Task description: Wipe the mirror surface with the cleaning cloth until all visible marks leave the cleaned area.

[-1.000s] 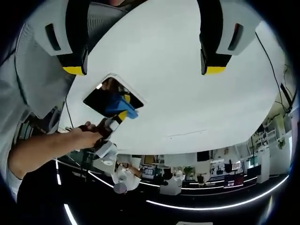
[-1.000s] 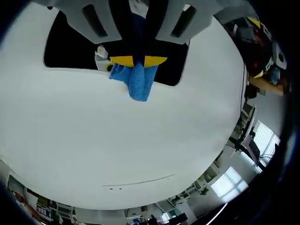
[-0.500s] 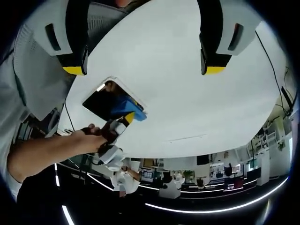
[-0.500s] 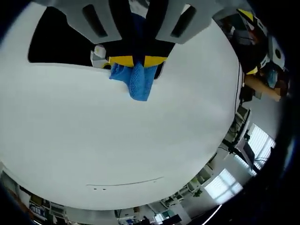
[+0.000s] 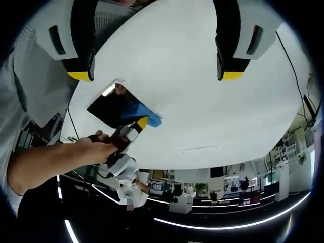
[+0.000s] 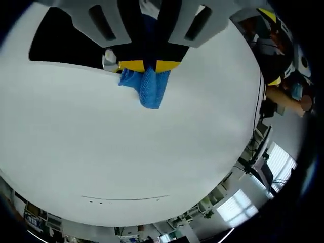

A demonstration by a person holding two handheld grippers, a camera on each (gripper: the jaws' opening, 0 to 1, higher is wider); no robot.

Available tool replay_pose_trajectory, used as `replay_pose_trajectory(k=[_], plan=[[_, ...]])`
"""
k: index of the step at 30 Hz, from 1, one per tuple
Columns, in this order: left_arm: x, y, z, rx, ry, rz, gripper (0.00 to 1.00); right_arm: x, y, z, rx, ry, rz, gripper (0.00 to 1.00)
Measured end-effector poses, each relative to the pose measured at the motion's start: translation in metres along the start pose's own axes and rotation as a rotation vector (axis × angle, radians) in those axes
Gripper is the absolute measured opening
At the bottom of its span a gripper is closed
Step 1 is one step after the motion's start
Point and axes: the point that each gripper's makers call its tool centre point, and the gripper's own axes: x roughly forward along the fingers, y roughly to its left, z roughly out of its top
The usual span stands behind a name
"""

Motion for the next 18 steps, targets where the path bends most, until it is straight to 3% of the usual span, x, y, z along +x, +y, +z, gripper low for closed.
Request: replay_pose_trajectory(k=[5,9,13,18], plan=[[0.0,0.002,0.001,-0.003,0.007,-0.003,0.99,-0.002,0.001,-0.002,-0.003,-0.015,-0.011,0.0],[0.0,-0.001,0.008,-0.002,-0.007,-0.008,0.99,-0.002,0.004,-0.005,0.059,-0.004,0.007,0.0],[0.001,-0.005,0.015,0.002,-0.035,-0.019,0.99,-0.004,0.007,-0.011,0.056,0.007,0.015,0.0],[0.003,-0.008,0.012,-0.005,-0.014,-0.026,0.99,-0.005,0.01,-0.017,0.048,0.012,0.01,0.0]])
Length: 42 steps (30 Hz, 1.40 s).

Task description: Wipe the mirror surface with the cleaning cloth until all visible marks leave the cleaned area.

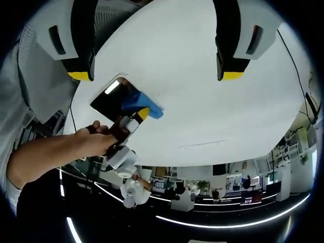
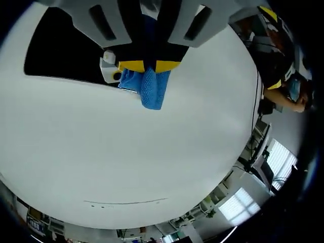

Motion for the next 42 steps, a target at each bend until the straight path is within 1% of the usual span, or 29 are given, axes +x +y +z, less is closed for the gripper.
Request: replay_pose_trajectory(k=[10,12,15,19,22,24,30,33,42], plan=[[-0.002,-0.006,0.002,-0.007,-0.021,0.004,0.99,-0.003,0.003,-0.012,-0.006,0.01,0.002,0.0],[-0.004,-0.003,0.005,-0.003,-0.041,0.032,0.99,-0.006,0.006,-0.016,-0.004,0.011,0.0,0.0],[-0.006,-0.002,0.006,-0.023,-0.057,0.036,0.99,-0.006,0.007,-0.02,-0.002,0.014,0.006,0.0],[-0.007,-0.003,0.002,-0.02,-0.045,0.04,0.99,-0.009,0.01,-0.024,0.002,0.019,0.011,0.0],[-0.008,-0.004,0.003,-0.026,-0.047,0.038,0.99,-0.009,0.01,-0.025,0.0,0.021,0.012,0.0],[-0.008,-0.007,0.004,-0.034,-0.053,0.027,0.99,-0.009,0.01,-0.026,0.004,0.025,0.012,0.0],[-0.007,-0.009,0.006,-0.031,-0.053,0.019,0.99,-0.008,0.01,-0.027,-0.011,0.02,0.009,0.0],[-0.007,-0.008,0.006,-0.031,-0.053,0.021,0.99,-0.007,0.01,-0.026,0.0,0.026,0.011,0.0],[-0.006,-0.008,0.006,-0.031,-0.051,0.027,0.99,-0.008,0.01,-0.027,-0.021,0.022,0.015,0.0]])
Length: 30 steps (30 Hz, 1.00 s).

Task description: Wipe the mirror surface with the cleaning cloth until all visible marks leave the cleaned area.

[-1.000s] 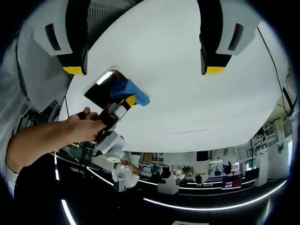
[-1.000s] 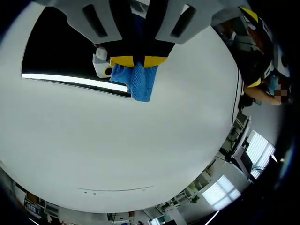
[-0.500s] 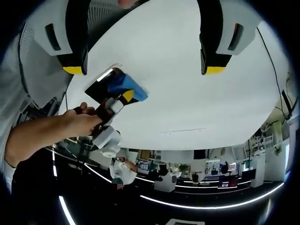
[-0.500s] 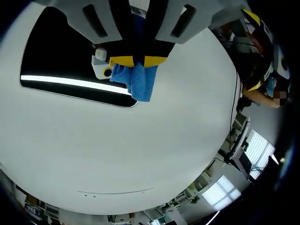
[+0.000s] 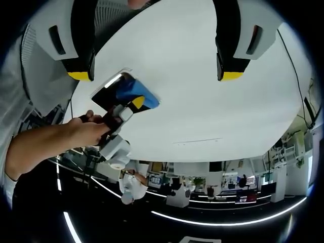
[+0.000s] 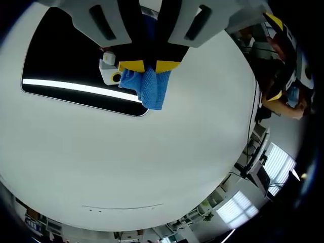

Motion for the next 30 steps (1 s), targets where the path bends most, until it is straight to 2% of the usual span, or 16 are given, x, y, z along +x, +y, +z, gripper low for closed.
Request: replay_pose_trajectory(k=[4,30], plan=[[-0.001,0.0,-0.001,0.0,0.003,0.003,0.99,-0.004,-0.006,-0.004,-0.033,0.009,-0.003,0.0],[0.0,-0.01,-0.006,0.008,0.013,-0.004,0.99,-0.023,-0.051,-0.015,-0.011,-0.007,-0.032,0.0]])
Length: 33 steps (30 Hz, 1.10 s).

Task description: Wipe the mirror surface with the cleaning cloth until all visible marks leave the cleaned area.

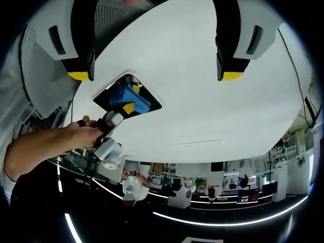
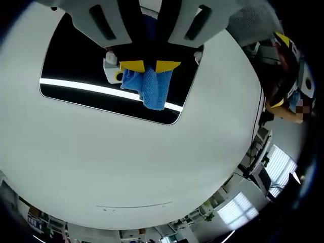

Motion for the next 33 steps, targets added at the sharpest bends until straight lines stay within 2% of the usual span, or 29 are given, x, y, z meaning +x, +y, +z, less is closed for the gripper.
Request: replay_pose_trajectory(k=[9,16,22,24,26,33], plan=[[0.004,-0.01,0.001,-0.011,-0.001,-0.011,0.99,-0.009,-0.029,-0.006,0.017,-0.006,-0.023,0.0],[0.008,-0.017,0.002,0.0,0.001,-0.024,0.99,-0.021,-0.043,-0.012,0.004,-0.009,-0.037,0.0],[0.01,-0.029,-0.002,0.01,0.017,-0.057,0.99,-0.025,-0.056,-0.014,0.013,-0.008,-0.041,0.0],[0.01,-0.036,-0.008,0.013,0.05,-0.083,0.99,-0.027,-0.058,-0.015,0.011,-0.009,-0.039,0.0],[0.011,-0.039,-0.008,0.023,0.043,-0.088,0.99,-0.03,-0.06,-0.016,0.002,-0.008,-0.044,0.0],[0.009,-0.03,-0.006,0.0,0.014,-0.059,0.99,-0.035,-0.078,-0.02,0.028,-0.016,-0.061,0.0]])
